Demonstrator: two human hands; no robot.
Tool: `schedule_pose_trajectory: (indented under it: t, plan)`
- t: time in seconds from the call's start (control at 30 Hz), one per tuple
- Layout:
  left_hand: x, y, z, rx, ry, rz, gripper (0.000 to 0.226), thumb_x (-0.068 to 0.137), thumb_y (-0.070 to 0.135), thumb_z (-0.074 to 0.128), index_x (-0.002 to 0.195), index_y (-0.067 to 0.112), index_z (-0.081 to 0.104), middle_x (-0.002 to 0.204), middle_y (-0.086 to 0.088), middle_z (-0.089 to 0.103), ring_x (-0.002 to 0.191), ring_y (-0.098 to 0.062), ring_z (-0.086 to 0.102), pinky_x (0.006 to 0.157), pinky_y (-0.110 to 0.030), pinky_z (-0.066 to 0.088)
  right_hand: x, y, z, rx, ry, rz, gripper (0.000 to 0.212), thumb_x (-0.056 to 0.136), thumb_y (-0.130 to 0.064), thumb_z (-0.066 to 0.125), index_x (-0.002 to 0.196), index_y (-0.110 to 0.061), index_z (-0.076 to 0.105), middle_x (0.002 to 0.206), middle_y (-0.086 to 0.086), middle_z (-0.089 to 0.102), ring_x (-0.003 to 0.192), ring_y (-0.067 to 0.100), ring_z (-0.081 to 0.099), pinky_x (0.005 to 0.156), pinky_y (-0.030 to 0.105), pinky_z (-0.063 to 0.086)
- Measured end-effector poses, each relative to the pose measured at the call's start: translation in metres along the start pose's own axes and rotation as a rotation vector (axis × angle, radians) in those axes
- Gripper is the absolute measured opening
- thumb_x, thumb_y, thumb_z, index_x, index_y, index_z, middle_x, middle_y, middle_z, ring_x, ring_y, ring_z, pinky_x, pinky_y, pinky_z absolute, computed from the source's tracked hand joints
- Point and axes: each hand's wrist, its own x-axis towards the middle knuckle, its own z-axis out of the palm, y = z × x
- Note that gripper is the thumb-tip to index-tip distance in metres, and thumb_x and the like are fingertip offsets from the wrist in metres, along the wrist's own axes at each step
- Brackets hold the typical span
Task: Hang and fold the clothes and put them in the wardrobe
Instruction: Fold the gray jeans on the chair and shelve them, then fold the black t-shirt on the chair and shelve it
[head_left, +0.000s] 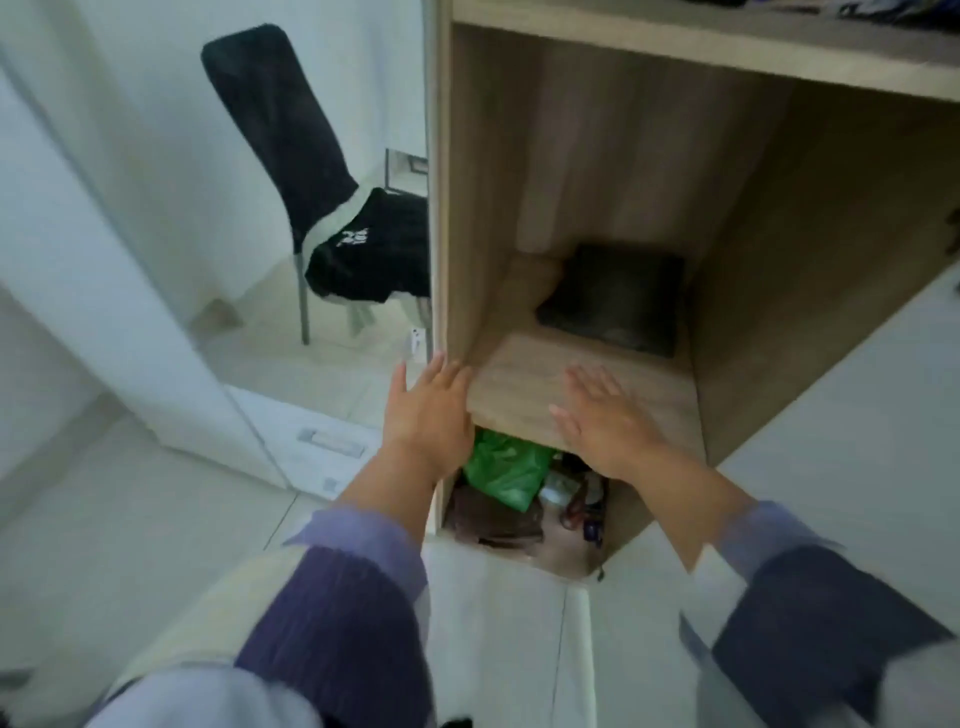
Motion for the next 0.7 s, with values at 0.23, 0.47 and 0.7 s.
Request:
schedule_pose_trajectory:
  t: [0.23, 0.47, 0.7]
  plan:
    - [-0.167, -0.045, -0.005, -0.039, 0.017, -0.299, 0.053, 0.097, 0.025, 0.035, 0.148, 0.021, 0.023, 0.156, 0.007, 0.022, 0.147, -0.011, 0.003, 0.118, -0.046, -0.001, -0.071, -0.102, 0.013, -0.036, -0.034, -0.3, 0.062, 0.1, -0.048, 0.022, 0.152, -0.02, 0.002, 0.16, -0.004, 0.001, 0.148, 0.016, -0.001, 0.118, 0.049, 0.01]
    - [-0.346, -0.112, -0.004, -0.061, -0.055, -0.673, 0.054, 0.097, 0.023, 0.034, 0.149, 0.021, 0.019, 0.157, 0.007, 0.018, 0.147, -0.012, -0.001, 0.118, -0.047, -0.001, -0.147, -0.245, 0.048, -0.129, -0.143, -0.635, 0.062, 0.101, -0.046, 0.021, 0.152, -0.018, 0.001, 0.16, -0.002, 0.001, 0.147, 0.018, -0.001, 0.117, 0.048, 0.008]
    - [-0.481, -0.188, -0.012, -0.074, 0.011, -0.991, 0.055, 0.096, 0.026, 0.039, 0.148, 0.02, 0.023, 0.157, 0.002, 0.021, 0.147, -0.015, 0.003, 0.118, -0.048, 0.001, -0.202, -0.397, 0.084, -0.215, -0.159, -0.942, 0.062, 0.101, -0.043, 0.022, 0.151, -0.014, 0.002, 0.16, 0.0, 0.005, 0.147, 0.02, 0.002, 0.117, 0.05, 0.01]
